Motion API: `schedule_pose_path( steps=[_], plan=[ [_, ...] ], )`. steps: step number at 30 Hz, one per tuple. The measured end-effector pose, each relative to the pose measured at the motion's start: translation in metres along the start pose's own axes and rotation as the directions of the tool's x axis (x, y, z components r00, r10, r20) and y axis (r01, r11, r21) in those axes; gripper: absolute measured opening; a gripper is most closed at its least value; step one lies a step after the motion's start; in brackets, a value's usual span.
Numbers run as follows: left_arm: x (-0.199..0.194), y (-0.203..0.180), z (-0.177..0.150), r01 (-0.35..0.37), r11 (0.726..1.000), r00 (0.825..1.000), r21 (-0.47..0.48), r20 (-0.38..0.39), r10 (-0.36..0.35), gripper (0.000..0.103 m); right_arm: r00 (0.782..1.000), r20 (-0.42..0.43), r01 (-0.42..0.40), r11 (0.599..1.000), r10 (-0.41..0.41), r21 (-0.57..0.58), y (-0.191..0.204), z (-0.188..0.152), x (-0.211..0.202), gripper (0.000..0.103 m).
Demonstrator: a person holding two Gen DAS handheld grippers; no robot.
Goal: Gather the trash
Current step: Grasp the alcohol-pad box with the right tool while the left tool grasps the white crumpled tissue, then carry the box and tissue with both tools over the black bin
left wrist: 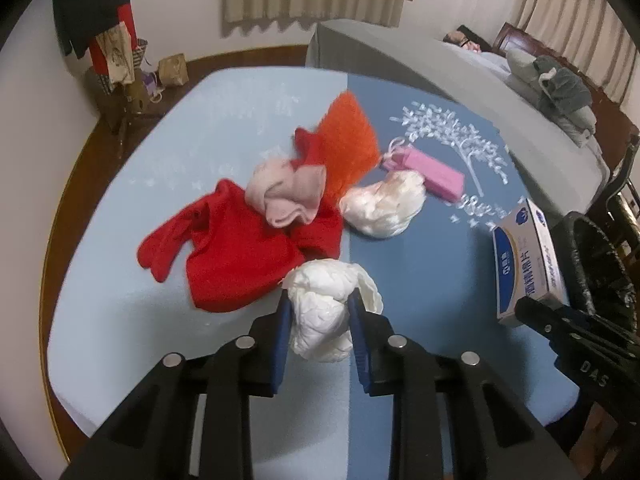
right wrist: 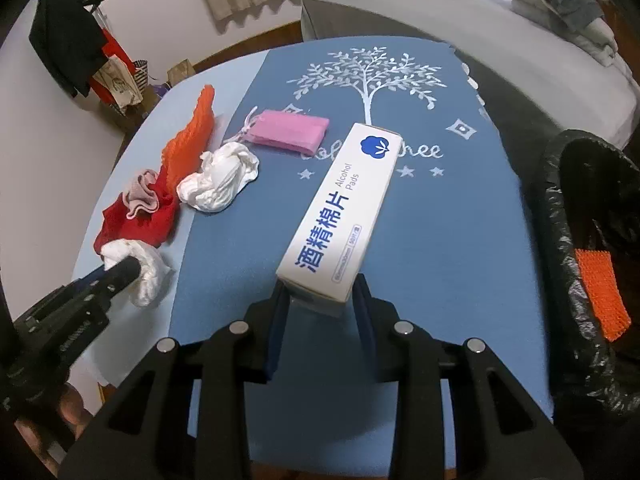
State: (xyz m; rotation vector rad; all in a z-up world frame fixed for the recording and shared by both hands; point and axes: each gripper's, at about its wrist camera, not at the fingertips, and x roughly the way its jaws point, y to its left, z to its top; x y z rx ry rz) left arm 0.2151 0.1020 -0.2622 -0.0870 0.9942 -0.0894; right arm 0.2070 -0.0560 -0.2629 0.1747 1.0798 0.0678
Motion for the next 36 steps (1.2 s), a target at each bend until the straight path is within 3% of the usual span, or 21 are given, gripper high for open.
schedule_pose_path(
  steps=[18, 36],
  plan=[
    [-0.041, -0.046, 0.000, -0.023, 0.998, 0.999, 0.051, 0.050, 0.021, 0.028, 0.998, 0.057, 0.002, 1.000, -0.001, -0.022, -0.043, 0.004, -0.058, 0.031],
    [-0.054, -0.154, 0.002, 0.036, 0.989, 0.997, 0.142, 0.063, -0.045, 0.028, 0.994, 0.094, 0.053, 0.999, -0.053, 0.003, -0.128, 0.000, -0.112, 0.031]
  ],
)
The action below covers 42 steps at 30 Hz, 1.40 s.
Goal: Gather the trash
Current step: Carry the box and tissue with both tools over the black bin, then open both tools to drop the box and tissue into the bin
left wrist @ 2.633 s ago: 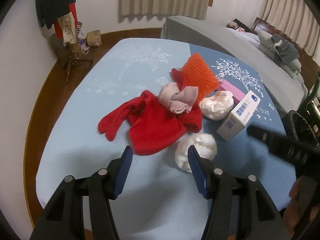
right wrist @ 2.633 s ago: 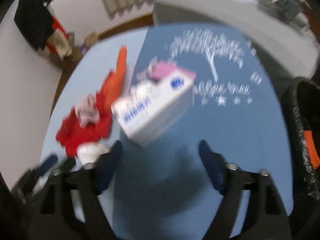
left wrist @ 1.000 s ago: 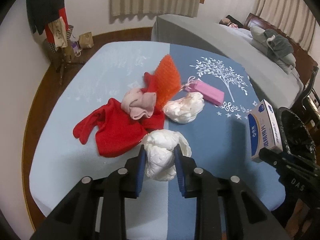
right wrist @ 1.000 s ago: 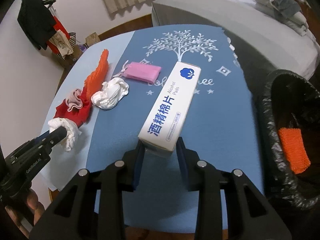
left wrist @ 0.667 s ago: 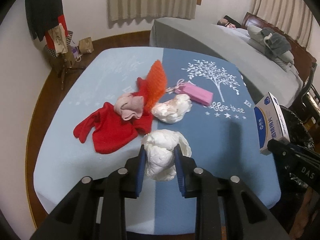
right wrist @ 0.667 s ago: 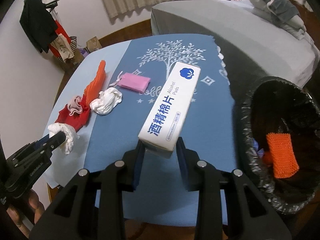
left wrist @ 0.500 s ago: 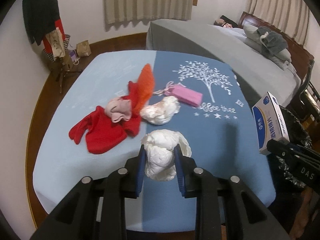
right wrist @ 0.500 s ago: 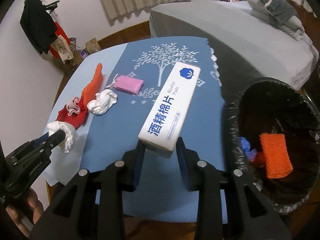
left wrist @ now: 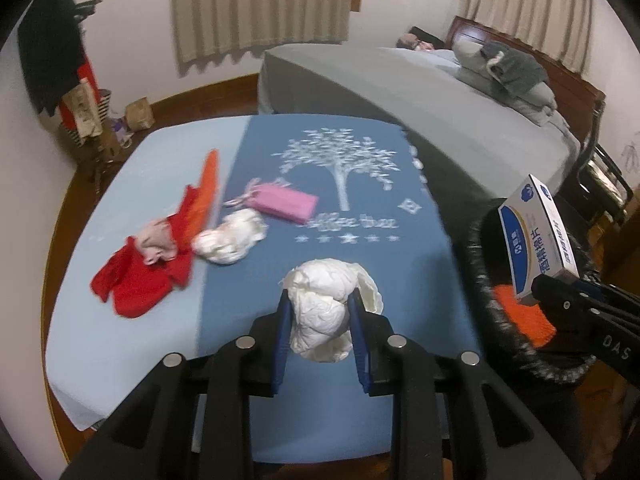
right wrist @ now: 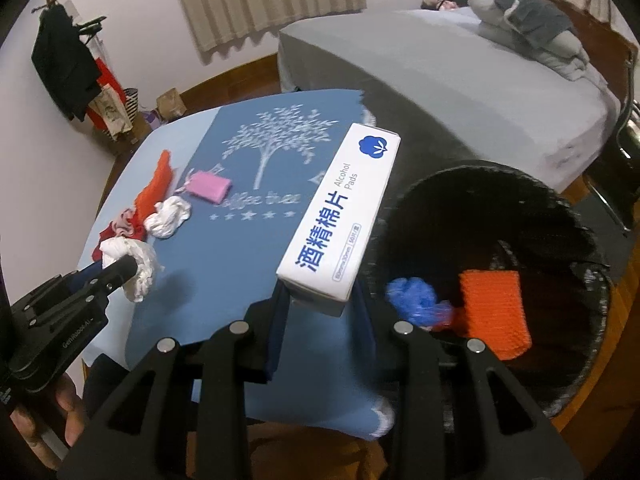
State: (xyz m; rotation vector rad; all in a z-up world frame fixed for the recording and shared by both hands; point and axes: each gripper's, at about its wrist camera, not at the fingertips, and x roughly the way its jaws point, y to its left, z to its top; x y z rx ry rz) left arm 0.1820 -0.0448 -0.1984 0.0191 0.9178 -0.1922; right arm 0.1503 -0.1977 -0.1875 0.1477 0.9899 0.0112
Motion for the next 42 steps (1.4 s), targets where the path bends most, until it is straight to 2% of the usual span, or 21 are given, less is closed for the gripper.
schedule_pose_path(
  steps=[8, 18, 25, 33, 36, 37, 38, 42],
  plan=[
    [0.001, -0.071, 0.012, 0.055, 0.996, 0.998, 0.067, 0.004, -0.055, 0.028, 0.999, 0.003, 0.039, 0.998, -0.040, 0.043, -0.056, -0.002, -0.013, 0.031],
    [0.015, -0.155, 0.016, 0.070, 0.987, 0.998, 0.143, -0.009, -0.070, 0.028, 0.997, -0.018, 0.077, 0.996, -0.076, 0.053, -0.115, -0.009, -0.014, 0.031],
    [0.039, -0.212, 0.017, 0.107, 0.974, 0.994, 0.199, -0.051, -0.098, 0.028, 0.994, -0.061, 0.092, 0.994, -0.088, 0.063, -0.155, -0.009, -0.001, 0.031],
    [0.063, -0.249, 0.017, 0.123, 0.958, 0.991, 0.260, -0.082, -0.105, 0.028, 0.989, -0.108, 0.116, 0.988, -0.105, 0.100, -0.195, -0.013, 0.026, 0.031],
    [0.080, -0.258, 0.015, 0.143, 0.948, 0.986, 0.282, -0.124, -0.112, 0.036, 0.984, -0.155, 0.107, 0.988, -0.090, 0.107, -0.204, -0.020, 0.040, 0.035],
    [0.085, -0.259, 0.013, 0.145, 0.947, 0.985, 0.288, -0.136, -0.109, 0.050, 0.982, -0.162, 0.114, 0.987, -0.095, 0.110, -0.207, -0.022, 0.043, 0.044],
    [0.089, -0.260, 0.010, 0.143, 0.945, 0.983, 0.293, -0.149, -0.103, 0.057, 0.980, -0.174, 0.122, 0.986, -0.101, 0.117, -0.209, -0.026, 0.046, 0.048],
    [0.093, -0.250, 0.000, 0.142, 0.944, 0.983, 0.297, -0.158, -0.098, 0.057, 0.977, -0.182, 0.138, 0.979, -0.111, 0.147, -0.214, -0.041, 0.046, 0.051]
  ],
)
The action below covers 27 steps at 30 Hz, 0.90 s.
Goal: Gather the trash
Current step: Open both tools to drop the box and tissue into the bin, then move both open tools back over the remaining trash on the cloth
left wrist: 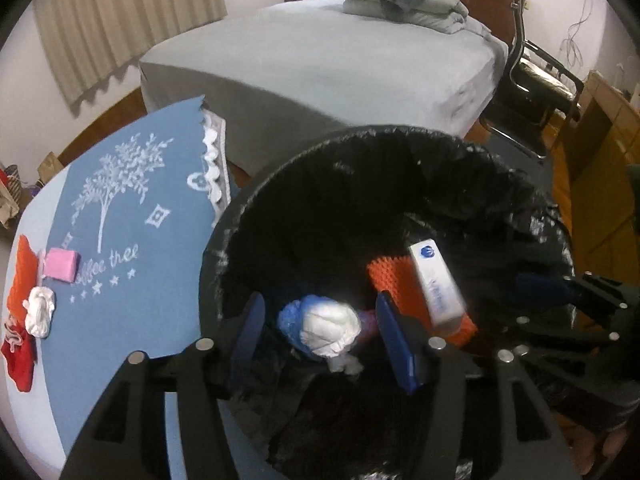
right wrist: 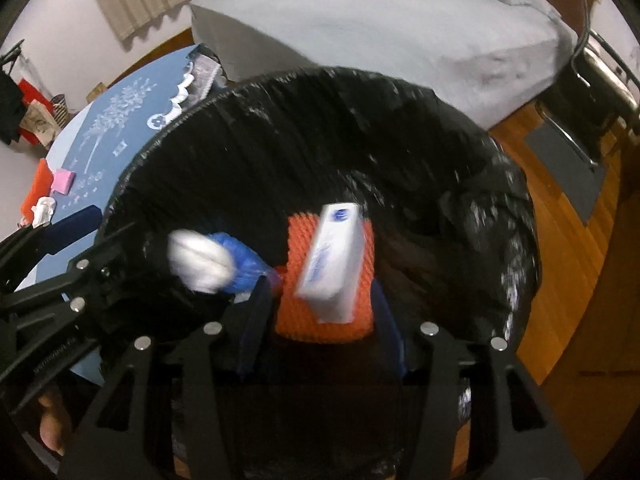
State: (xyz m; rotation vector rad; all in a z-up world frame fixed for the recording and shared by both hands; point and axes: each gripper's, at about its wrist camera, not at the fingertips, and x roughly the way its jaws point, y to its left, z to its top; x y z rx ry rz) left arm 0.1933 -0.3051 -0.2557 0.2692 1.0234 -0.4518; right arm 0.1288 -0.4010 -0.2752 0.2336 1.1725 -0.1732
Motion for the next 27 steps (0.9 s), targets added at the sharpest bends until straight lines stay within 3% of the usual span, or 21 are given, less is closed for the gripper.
schedule_pose_path(
  steps=[10, 17, 27],
  plan=[
    [-0.026, 0.057, -0.027, -0.041, 0.997, 0.999, -0.061, 0.018, 0.042, 0.062, 0.998, 0.047, -0.044, 0.998, 0.041, 0.052, 0.014, -0.021, -0.029, 0.051],
    [-0.054, 0.107, -0.042, -0.077, 0.990, 0.995, -0.116, 0.055, 0.084, 0.062, 0.993, 0.071, -0.094, 0.995, 0.095, -0.015, 0.074, -0.030, -0.046, 0.051],
    [-0.091, 0.180, -0.074, -0.122, 0.971, 0.986, -0.207, 0.086, 0.142, 0.062, 0.989, 0.101, -0.096, 0.989, 0.108, -0.116, 0.161, -0.025, -0.053, 0.053]
  ],
)
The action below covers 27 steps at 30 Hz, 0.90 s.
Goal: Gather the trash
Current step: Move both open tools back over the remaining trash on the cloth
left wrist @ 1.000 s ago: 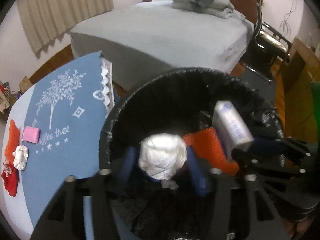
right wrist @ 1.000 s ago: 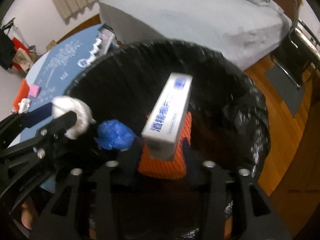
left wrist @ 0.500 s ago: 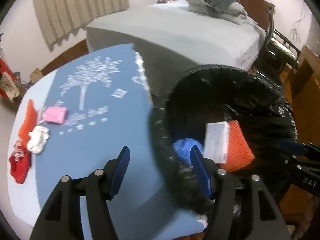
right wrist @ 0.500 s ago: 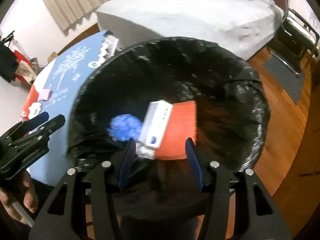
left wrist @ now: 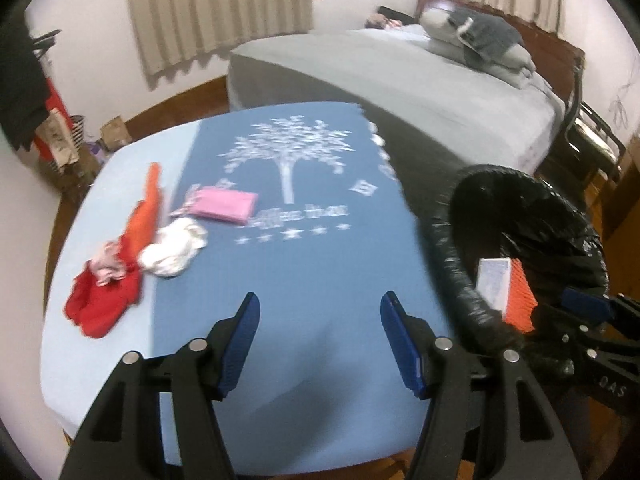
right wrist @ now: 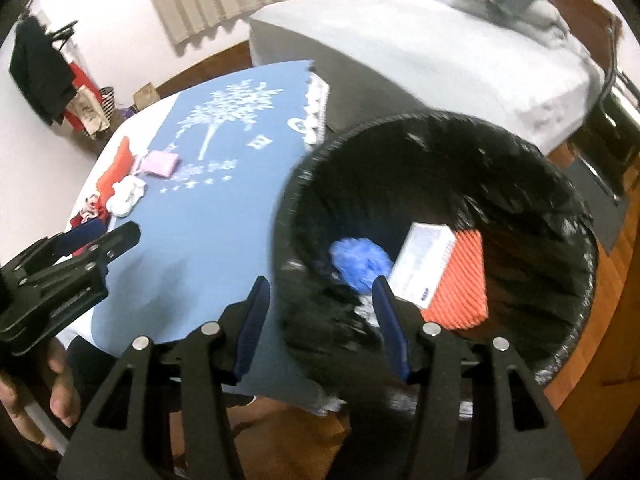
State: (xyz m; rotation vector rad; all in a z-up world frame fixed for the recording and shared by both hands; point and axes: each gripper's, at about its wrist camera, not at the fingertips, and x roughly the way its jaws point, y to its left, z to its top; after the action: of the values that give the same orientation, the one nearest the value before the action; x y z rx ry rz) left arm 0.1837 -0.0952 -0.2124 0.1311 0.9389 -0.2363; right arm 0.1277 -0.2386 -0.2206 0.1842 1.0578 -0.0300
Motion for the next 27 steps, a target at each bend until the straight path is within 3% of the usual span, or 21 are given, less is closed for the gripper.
schedule_pose_path(
  steps=[9, 17, 27],
  plan=[
    [-0.015, 0.104, -0.014, -0.100, 0.990, 0.995, -0.102, 0.019, 0.103, 0.062, 0.998, 0.007, -0.057, 0.995, 0.058, -0.077, 0.082, 0.014, 0.016, 0.053],
    [-0.020, 0.196, -0.029, -0.189, 0.965, 0.981, -0.183, 0.015, 0.195, 0.062, 0.996, 0.013, -0.084, 0.987, 0.086, -0.139, 0.145, 0.022, 0.028, 0.053],
    [-0.008, 0.239, -0.032, -0.208, 0.960, 0.976, -0.189, 0.018, 0.215, 0.062, 0.996, 0.018, -0.087, 0.984, 0.091, -0.157, 0.198, 0.029, 0.054, 0.053]
  ],
)
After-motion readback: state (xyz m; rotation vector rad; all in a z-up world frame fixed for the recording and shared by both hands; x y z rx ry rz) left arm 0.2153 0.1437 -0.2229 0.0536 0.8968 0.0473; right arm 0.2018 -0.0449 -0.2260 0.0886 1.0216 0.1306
